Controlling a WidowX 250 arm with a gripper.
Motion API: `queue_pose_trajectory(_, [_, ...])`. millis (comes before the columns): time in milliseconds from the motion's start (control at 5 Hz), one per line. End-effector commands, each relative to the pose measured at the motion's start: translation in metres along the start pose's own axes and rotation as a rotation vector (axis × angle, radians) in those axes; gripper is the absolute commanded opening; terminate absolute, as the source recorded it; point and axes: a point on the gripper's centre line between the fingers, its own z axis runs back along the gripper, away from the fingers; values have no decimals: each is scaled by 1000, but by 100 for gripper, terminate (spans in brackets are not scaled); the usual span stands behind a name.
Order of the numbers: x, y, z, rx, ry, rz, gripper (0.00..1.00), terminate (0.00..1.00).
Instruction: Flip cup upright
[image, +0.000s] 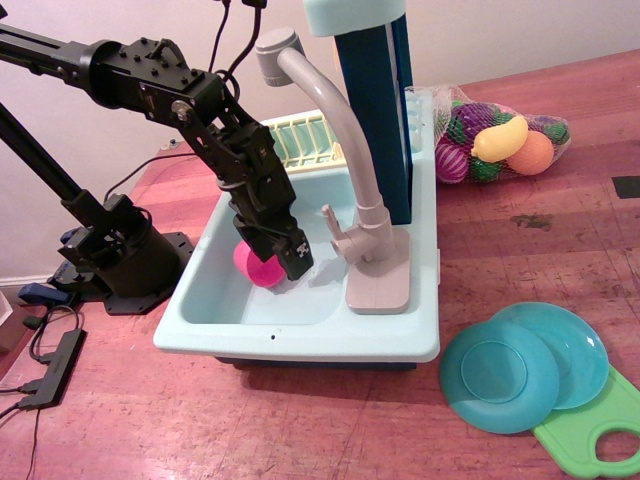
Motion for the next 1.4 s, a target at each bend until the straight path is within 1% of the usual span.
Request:
queue_pose_trajectory(0, [0,0,0,0,0,0,100,0])
queue_pose_trajectory(200, [13,-11,24,-31,-11,-39,100,0])
queue_pose_trajectory(400, [9,-4,35,-55,-31,-39,100,0])
queue_pose_trajectory(800, [-4,15,27,-41,-7,-24,100,0])
queue_pose_trajectory(1000, [-3,32,31,-20,-13,-10,100,0])
queue_pose_trajectory(1200, [4,41,34,-18,-23,-7,100,0])
